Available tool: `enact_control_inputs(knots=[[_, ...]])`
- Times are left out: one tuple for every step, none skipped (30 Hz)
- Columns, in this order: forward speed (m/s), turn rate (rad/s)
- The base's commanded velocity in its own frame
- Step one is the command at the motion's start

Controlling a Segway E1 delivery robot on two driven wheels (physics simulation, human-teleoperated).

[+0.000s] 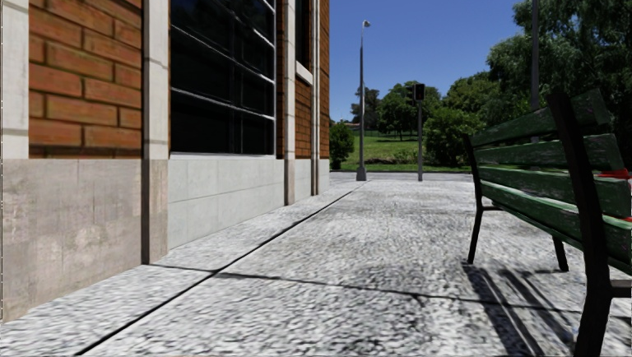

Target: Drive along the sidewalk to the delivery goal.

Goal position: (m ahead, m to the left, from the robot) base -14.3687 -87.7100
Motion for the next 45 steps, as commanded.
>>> enact_control_inputs(knots=[[2.00, 0.00], [2.00, 0.00], [2.00, 0.00], [2.00, 0.00], [2.00, 0.00], [2.00, 0.00], [2.00, 0.00], [2.00, 0.00], [2.00, 0.00], [2.00, 0.00], [2.00, 0.00], [2.00, 0.00], [2.00, 0.00], [2.00, 0.00], [2.00, -0.01], [2.00, -0.21], [2.00, -0.33], [2.00, -0.41], [2.00, -0.49], [2.00, -0.49], [2.00, -0.55], [2.00, -0.57], [2.00, -0.58], [2.00, -0.58], [2.00, -0.58], [2.00, -0.58], [2.00, -0.58], [2.00, -0.58], [2.00, -0.58], [2.00, -0.58], [2.00, -0.58], [2.00, -0.58], [2.00, -0.58], [2.00, -0.56], [2.00, -0.08], [2.00, -0.08], [2.00, 0.00], [2.00, 0.00], [2.00, 0.00], [2.00, 0.00], [2.00, 0.00], [2.00, 0.00], [2.00, 0.00], [2.00, 0.00], [2.00, 0.00]])
